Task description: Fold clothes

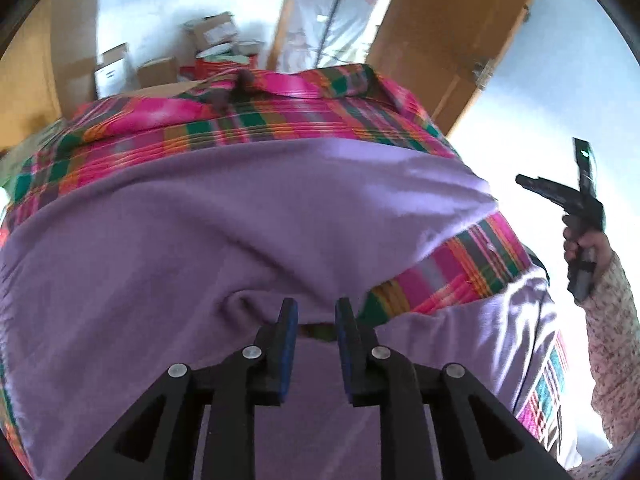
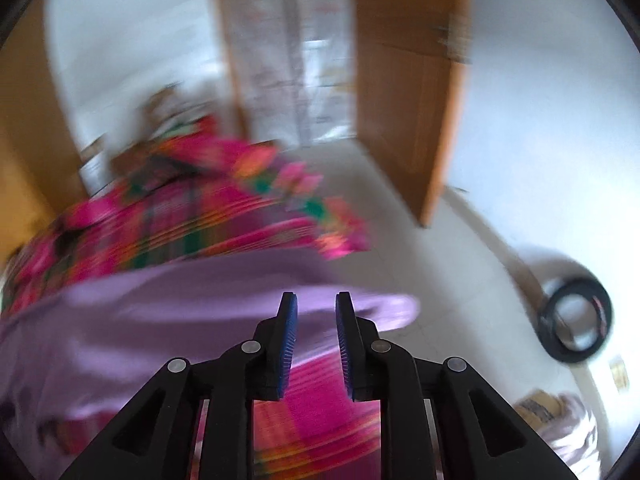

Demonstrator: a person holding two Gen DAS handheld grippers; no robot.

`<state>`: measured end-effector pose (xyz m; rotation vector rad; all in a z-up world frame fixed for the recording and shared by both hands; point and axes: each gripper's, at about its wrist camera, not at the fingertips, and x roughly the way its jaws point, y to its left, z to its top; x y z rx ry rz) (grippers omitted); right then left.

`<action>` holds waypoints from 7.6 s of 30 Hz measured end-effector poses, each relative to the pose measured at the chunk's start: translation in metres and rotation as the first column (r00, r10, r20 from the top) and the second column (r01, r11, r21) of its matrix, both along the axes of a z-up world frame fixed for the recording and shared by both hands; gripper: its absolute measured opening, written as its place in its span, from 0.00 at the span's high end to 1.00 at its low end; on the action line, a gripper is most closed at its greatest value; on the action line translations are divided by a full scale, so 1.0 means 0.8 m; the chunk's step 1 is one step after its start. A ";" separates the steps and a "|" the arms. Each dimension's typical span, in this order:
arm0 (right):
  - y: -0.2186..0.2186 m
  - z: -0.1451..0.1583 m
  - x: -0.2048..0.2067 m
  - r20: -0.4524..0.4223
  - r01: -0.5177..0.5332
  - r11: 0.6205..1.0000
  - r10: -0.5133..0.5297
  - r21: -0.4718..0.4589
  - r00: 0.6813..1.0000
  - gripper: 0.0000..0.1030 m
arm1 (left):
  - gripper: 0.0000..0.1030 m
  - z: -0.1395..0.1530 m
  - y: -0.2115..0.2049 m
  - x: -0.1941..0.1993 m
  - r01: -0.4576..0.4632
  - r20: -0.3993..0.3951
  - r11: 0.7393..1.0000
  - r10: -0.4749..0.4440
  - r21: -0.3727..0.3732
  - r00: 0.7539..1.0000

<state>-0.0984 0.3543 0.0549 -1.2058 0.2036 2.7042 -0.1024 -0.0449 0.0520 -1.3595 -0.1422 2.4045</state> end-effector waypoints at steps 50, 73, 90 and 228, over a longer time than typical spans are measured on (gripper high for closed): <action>-0.469 -0.084 -0.198 0.136 -0.611 0.791 0.606 -0.005 0.784 0.76 | 0.78 -0.051 -0.270 -0.183 -0.395 0.029 0.918 0.395 0.001 0.918; -0.487 -0.044 -0.174 0.092 -0.650 0.760 0.646 0.017 0.758 0.70 | 0.73 -0.015 -0.308 -0.133 -0.375 -0.055 0.916 0.371 -0.146 0.927; -0.561 -0.059 -0.194 0.112 -0.755 0.655 0.749 0.030 0.653 0.56 | 0.73 -0.043 -0.290 -0.141 -0.214 -0.077 0.918 0.199 -0.334 0.977; -0.539 0.013 0.193 -0.099 -0.703 0.557 0.809 0.442 0.579 0.97 | 0.98 0.057 -0.203 0.183 -0.286 -0.481 0.870 0.066 -0.401 0.874</action>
